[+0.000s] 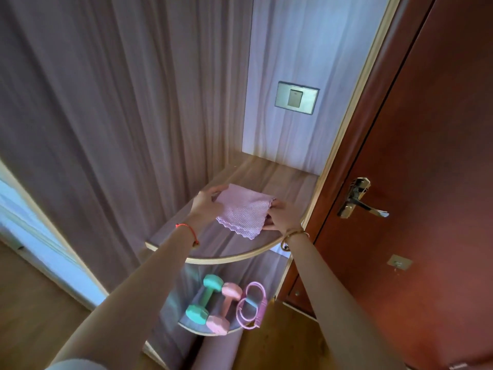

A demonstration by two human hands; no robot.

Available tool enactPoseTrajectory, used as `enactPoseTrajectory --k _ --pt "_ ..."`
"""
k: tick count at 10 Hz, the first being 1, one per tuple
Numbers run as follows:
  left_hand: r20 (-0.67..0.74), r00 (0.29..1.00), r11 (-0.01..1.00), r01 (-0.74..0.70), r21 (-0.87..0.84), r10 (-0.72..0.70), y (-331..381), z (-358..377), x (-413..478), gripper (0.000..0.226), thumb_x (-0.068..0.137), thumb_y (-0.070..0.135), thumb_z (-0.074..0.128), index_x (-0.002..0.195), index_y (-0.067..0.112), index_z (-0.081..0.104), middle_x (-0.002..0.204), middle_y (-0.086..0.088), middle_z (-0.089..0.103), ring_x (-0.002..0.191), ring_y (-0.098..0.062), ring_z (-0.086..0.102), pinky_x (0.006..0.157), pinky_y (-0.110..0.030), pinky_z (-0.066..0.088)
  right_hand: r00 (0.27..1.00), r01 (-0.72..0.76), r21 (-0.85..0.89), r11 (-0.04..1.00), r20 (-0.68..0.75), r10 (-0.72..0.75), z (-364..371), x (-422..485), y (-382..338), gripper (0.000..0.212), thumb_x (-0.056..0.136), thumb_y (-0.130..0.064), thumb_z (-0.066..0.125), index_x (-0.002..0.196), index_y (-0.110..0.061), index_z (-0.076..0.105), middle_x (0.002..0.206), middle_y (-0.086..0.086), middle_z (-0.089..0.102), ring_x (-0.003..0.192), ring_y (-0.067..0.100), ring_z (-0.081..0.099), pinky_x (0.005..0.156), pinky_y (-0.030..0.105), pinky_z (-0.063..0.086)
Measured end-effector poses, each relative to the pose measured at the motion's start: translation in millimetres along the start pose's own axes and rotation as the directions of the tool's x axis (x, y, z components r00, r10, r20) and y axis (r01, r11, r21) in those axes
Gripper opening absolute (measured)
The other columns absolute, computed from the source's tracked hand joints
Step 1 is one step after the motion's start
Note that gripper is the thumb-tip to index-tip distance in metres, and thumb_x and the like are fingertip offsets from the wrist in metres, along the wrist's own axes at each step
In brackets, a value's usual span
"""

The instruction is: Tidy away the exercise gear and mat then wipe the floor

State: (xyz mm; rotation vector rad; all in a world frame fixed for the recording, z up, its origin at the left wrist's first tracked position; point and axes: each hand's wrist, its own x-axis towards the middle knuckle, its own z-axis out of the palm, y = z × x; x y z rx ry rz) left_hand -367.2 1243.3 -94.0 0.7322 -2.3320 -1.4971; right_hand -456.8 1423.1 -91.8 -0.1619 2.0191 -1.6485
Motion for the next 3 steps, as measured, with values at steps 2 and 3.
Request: enactPoseTrajectory --k 2,3 --pt "-0.094 0.994 0.997 -0.048 0.061 0.054 -3.7 -4.5 -22.0 0.051 0.079 0.007 0.064 0.126 0.027 0.069 0.11 0.006 0.072 0.106 -0.012 0.063 0.094 -0.025 0.046 0.981 0.005 0.076 0.997 -0.196 0.01 -6.1 -25.1 8.5 0.027 0.096 -0.002 0.045 0.073 -0.012 0.056 0.068 0.01 0.059 0.054 0.021 0.055 0.046 0.03 0.054" --pt "-0.134 0.986 0.994 -0.101 -0.027 0.097 -10.2 -3.3 -31.2 0.049 0.078 0.017 0.06 0.125 0.029 0.07 0.116 0.004 0.073 0.111 -0.016 0.065 0.098 -0.027 0.048 0.95 0.073 0.08 0.994 -0.308 -0.045 -5.3 -38.2 11.6 0.021 0.096 -0.007 0.047 0.083 -0.008 0.063 0.07 0.005 0.063 0.057 0.017 0.057 0.048 0.023 0.055"
